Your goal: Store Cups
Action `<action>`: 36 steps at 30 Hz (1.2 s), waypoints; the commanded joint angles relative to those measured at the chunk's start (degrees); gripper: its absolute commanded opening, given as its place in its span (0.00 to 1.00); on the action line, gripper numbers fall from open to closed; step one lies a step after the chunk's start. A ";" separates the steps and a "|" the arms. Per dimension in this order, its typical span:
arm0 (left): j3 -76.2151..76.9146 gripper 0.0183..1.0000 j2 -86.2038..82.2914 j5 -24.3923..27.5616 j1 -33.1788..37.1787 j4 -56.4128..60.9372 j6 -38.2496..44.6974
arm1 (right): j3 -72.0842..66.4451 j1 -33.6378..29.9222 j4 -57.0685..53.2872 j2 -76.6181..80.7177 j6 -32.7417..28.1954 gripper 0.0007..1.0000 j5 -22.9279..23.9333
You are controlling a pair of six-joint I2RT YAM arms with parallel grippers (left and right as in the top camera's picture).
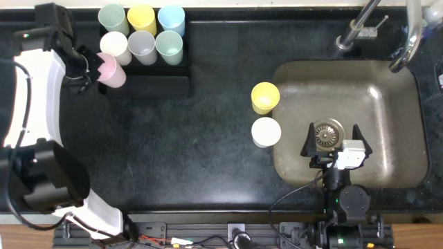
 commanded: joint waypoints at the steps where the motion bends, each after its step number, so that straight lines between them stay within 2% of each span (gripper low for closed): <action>1: -0.20 0.02 1.66 -1.01 -0.37 0.39 -0.66 | -0.81 -0.09 0.28 -0.50 0.04 1.00 -0.26; 12: -0.20 0.02 4.79 -1.01 -0.37 1.70 -0.81 | -0.81 -0.09 0.28 -0.50 0.04 1.00 -0.26; 22: -0.22 0.02 4.83 -3.98 -0.37 1.36 -0.83 | -0.81 -0.09 0.28 -0.50 0.04 1.00 -0.26; 36: -0.22 0.02 6.78 -3.32 -0.66 3.08 -0.85 | -0.81 -0.09 0.28 -0.50 0.04 1.00 -0.26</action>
